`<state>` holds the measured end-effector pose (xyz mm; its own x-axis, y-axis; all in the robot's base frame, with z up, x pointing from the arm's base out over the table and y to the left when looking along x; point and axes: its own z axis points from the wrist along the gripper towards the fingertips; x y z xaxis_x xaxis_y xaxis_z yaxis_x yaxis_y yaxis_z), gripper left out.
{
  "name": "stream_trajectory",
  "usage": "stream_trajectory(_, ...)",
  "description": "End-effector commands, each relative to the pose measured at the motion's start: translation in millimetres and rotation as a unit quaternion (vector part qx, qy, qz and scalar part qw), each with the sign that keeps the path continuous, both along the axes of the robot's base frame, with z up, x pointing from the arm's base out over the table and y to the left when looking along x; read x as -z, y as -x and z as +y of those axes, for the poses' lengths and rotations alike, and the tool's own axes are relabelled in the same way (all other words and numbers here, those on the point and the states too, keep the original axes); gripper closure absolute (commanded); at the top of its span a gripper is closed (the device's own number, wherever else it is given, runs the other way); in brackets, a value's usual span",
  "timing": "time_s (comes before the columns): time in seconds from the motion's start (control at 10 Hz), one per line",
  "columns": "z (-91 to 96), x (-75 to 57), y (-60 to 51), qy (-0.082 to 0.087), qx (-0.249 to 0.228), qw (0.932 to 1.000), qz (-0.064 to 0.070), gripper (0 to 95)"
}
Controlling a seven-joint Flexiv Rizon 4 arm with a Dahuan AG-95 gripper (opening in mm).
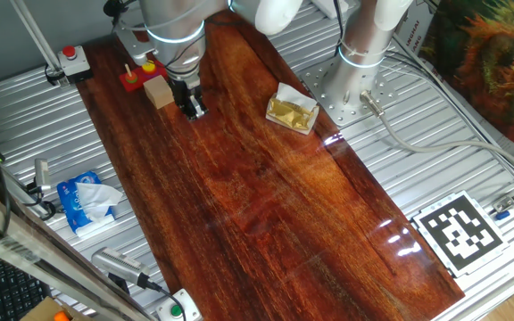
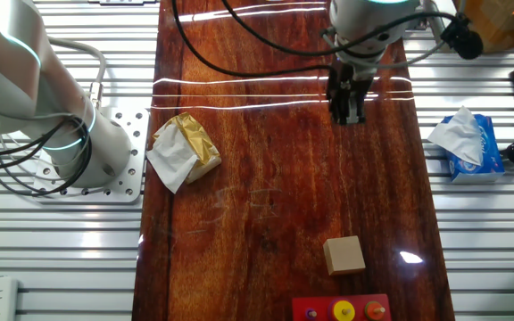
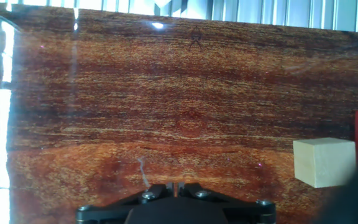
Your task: Take out one Hanoi block and throw it aside
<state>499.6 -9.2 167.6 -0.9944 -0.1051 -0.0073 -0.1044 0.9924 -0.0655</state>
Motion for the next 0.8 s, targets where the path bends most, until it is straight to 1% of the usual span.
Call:
stream_trajectory(0.1,-19.7,7.4,2.1,-0.003,-0.012,0.9999,-0.001,95.0)
stream_trajectory(0.2,-37.2,10.4,4.0,-0.001,-0.023,0.9997,-0.001,95.0)
stream_trajectory(0.3,-59.2,10.8,3.1,-0.004,-0.033,0.9994,0.000,95.0)
stream_trajectory(0.4,-73.1,9.9,2.3,-0.003,-0.041,0.9991,0.000,95.0)
stream_trajectory(0.5,-107.4,6.7,-1.0,-0.008,-0.055,0.9985,0.001,95.0)
stream_trajectory(0.6,-146.7,2.0,-4.7,-0.010,-0.068,0.9977,0.001,95.0)
stream_trajectory(0.7,-168.4,0.4,-7.5,-0.010,-0.077,0.9970,0.002,95.0)
stream_trajectory(0.8,-217.0,-2.0,-14.9,-0.014,-0.099,0.9950,0.003,95.0)
